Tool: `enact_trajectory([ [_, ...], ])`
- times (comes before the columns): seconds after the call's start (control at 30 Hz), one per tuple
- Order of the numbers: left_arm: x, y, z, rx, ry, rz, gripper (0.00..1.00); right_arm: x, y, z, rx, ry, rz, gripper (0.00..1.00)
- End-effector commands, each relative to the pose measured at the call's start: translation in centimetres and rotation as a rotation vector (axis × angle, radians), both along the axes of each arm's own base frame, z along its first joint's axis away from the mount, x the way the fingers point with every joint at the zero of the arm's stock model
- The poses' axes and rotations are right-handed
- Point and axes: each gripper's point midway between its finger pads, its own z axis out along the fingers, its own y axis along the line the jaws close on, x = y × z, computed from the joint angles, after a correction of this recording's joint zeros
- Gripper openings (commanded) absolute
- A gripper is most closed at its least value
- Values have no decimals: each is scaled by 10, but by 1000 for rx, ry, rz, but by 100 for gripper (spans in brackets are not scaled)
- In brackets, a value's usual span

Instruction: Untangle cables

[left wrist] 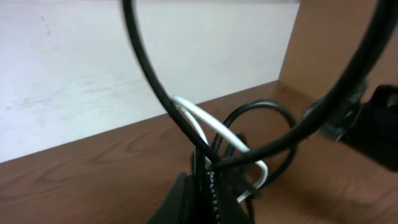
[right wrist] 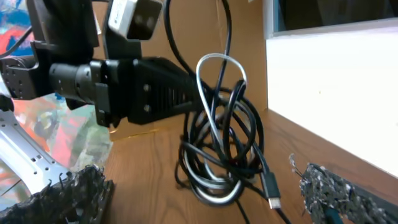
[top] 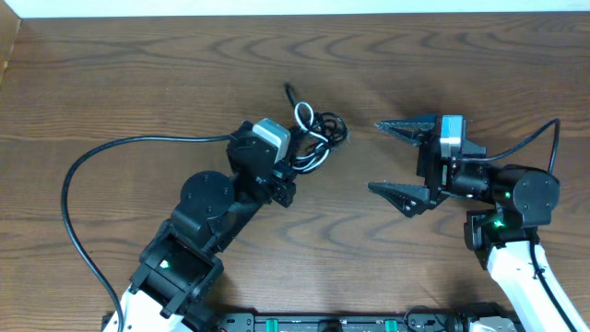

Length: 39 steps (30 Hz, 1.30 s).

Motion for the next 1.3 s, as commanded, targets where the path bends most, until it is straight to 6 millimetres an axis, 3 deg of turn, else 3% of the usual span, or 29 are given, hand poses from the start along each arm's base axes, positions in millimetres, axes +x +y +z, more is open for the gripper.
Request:
enact_trajectory([
  [0.0, -5, -2, 16, -112, 18, -16, 7, 3, -2, 5, -5, -33, -24, 98],
  [0.23, -25, -23, 32, -161, -19, -190, 7, 20, -5, -8, -3, 64, -95, 99],
  [0.47, -20, -27, 26, -164, 7, -191, 7, 28, -3, -9, 39, 181, -127, 99],
  [0.83, -12, -33, 40, -285, 28, -192, 7, 35, 9, -18, 48, 247, -160, 99],
  [1.27, -22, -48, 35, -342, 125, -290, 7, 51, 15, -36, 57, 345, -189, 95],
])
